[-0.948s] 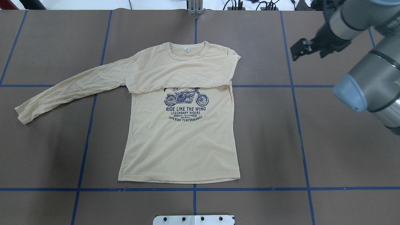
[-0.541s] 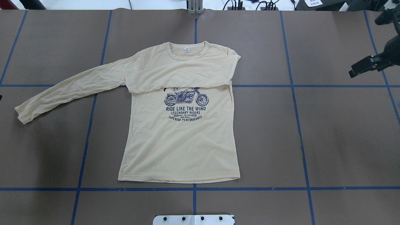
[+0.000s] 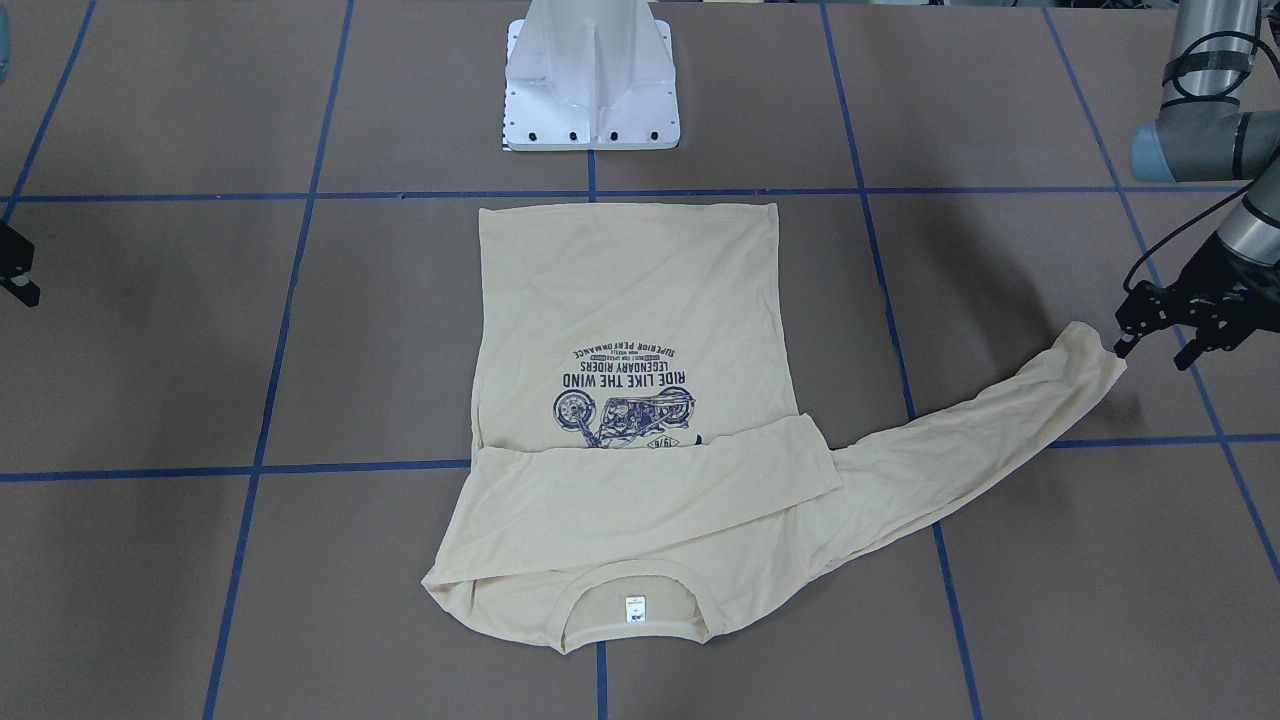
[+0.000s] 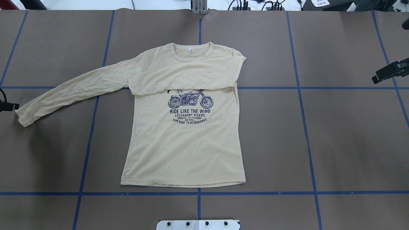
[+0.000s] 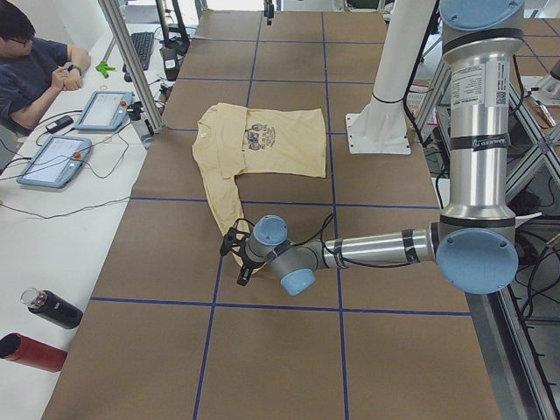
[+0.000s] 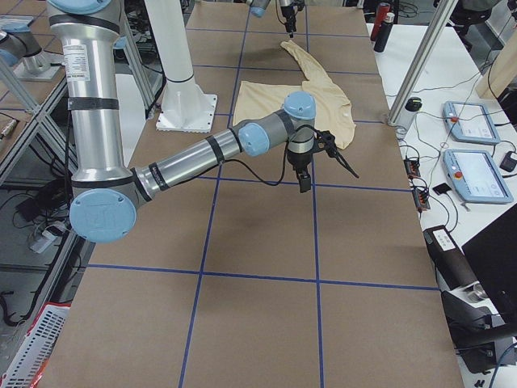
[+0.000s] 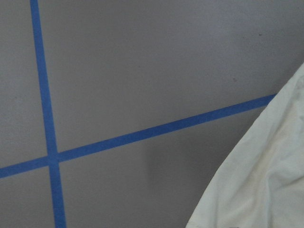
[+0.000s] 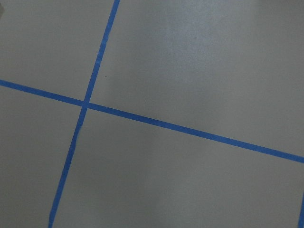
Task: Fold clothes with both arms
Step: 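Release the sleeve and withdraw the right gripper away from the shirt, then move the left gripper to the other sleeve cuff and grasp it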
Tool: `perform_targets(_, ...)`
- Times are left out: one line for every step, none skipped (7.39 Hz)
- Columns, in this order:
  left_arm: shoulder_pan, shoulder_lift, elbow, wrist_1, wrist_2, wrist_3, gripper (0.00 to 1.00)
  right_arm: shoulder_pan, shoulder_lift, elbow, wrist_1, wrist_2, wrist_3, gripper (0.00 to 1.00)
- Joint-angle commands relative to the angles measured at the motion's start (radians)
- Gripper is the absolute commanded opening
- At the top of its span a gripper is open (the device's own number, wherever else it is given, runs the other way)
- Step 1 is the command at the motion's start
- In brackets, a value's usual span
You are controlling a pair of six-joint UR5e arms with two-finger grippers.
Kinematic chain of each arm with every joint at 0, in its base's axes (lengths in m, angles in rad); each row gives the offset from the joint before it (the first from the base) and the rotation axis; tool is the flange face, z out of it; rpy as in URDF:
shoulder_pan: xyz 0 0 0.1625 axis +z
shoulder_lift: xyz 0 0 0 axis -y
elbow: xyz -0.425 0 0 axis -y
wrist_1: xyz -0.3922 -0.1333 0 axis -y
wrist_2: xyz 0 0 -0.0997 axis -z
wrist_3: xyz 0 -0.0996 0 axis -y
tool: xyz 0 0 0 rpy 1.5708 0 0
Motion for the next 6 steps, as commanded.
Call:
perform_targets(0.043, -0.002, 0.002, -0.003, 0.019, -0.007, 0.60, 0.001, -0.001, 0.000, -0.001, -0.001, 0.000, 1.00)
perform_targets(0.048, -0.002, 0.003, -0.003, 0.019, -0.005, 0.60, 0.001, -0.001, -0.002, -0.001, -0.001, 0.001, 1.00)
perform_targets(0.053, -0.002, 0.006, -0.003, 0.019, -0.005, 0.59, 0.001, -0.001, -0.002, -0.001, 0.001, 0.001, 1.00)
perform_targets(0.054, -0.002, 0.005, -0.003, 0.019, -0.005, 0.58, 0.001, 0.001, -0.002, -0.001, 0.001, 0.003, 1.00)
perform_targets(0.054, -0.002, 0.008, -0.001, 0.019, -0.004, 0.58, 0.001, -0.001, 0.000, -0.001, 0.001, 0.003, 1.00)
perform_targets(0.053, -0.002, 0.009, -0.001, 0.019, -0.004, 0.57, 0.001, 0.001, 0.000, -0.001, 0.001, 0.003, 1.00)
